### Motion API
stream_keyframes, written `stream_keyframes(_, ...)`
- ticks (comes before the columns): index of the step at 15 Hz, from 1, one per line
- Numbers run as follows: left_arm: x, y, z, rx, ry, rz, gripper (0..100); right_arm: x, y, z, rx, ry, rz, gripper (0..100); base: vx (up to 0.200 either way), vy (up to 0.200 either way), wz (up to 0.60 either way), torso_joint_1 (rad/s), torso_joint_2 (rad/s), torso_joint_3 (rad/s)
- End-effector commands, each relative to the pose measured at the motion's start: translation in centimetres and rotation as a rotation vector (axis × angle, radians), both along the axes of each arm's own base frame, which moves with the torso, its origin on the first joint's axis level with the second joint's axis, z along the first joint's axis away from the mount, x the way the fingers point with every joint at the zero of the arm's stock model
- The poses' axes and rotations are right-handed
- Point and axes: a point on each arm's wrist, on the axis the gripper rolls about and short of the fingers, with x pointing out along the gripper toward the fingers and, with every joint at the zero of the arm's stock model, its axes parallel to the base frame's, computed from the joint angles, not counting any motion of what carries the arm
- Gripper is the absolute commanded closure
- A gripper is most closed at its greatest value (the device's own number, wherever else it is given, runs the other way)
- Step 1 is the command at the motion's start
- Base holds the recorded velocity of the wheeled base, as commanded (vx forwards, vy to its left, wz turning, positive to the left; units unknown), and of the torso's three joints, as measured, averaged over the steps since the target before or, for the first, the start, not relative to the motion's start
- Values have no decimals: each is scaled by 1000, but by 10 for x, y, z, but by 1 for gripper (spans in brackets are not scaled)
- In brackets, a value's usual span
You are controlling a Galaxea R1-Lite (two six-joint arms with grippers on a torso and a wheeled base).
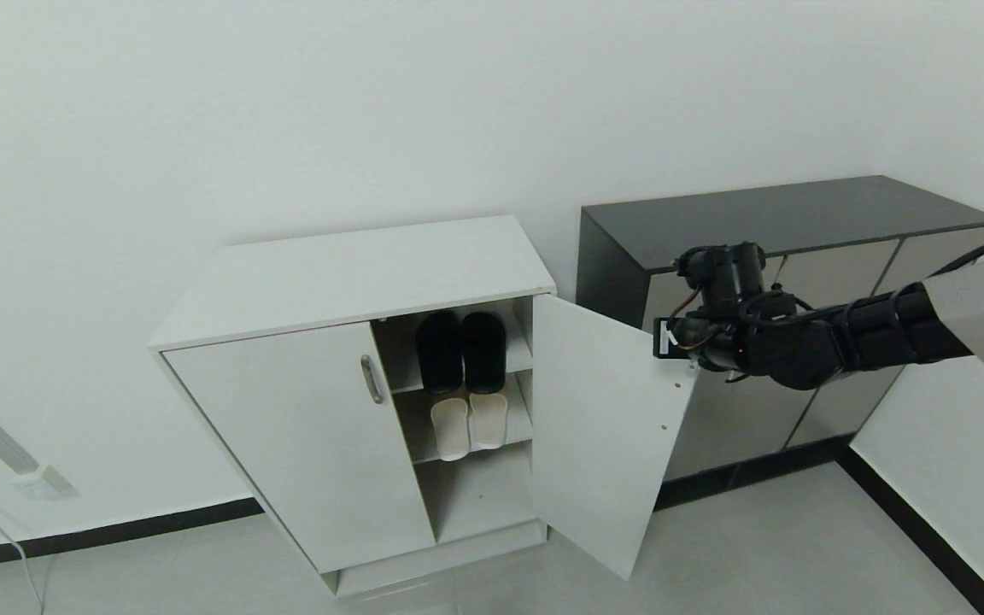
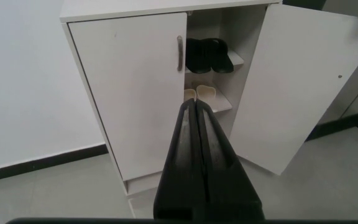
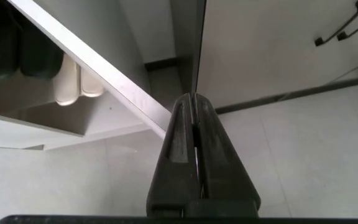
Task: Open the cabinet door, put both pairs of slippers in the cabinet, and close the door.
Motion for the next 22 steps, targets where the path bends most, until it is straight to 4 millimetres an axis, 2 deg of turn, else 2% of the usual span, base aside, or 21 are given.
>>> stream_keyframes(1, 0, 0, 0, -1, 2, 0, 100, -2, 2, -1, -3, 4, 4, 100, 0, 0, 0, 0, 0, 0)
stream_keyframes(4, 0, 0, 0, -1, 2, 2, 100, -9, 9, -1, -6, 11, 26, 100, 0, 0, 0, 0, 0, 0)
stream_keyframes(5, 0, 0, 0, -1, 2, 0, 100, -18, 14, 3, -3, 8, 45, 100, 0, 0, 0, 0, 0, 0)
stream_keyframes(9, 0, 0, 0, -1, 2, 0, 100, -77, 46, 15, -7, 21, 186, 100, 0, 0, 0, 0, 0, 0)
stream_keyframes(10, 0, 0, 0, -1, 2, 0, 100, -83, 49, 17, -5, 18, 201, 100, 0, 0, 0, 0, 0, 0)
stream_keyframes(11, 0, 0, 0, -1, 2, 2, 100, -101, 55, 23, 20, 19, 230, 100, 0, 0, 0, 0, 0, 0)
stream_keyframes(12, 0, 0, 0, -1, 2, 2, 100, -110, 56, 28, 34, 16, 244, 100, 0, 0, 0, 0, 0, 0)
stream_keyframes(16, 0, 0, 0, -1, 2, 2, 100, -129, 55, 34, 57, -30, 286, 100, 0, 0, 0, 0, 0, 0)
stream_keyframes(18, 0, 0, 0, -1, 2, 2, 100, -140, 53, 31, 27, -64, 328, 100, 0, 0, 0, 0, 0, 0)
stream_keyframes(22, 0, 0, 0, -1, 2, 2, 100, -146, 56, 22, -7, -96, 369, 100, 0, 0, 0, 0, 0, 0)
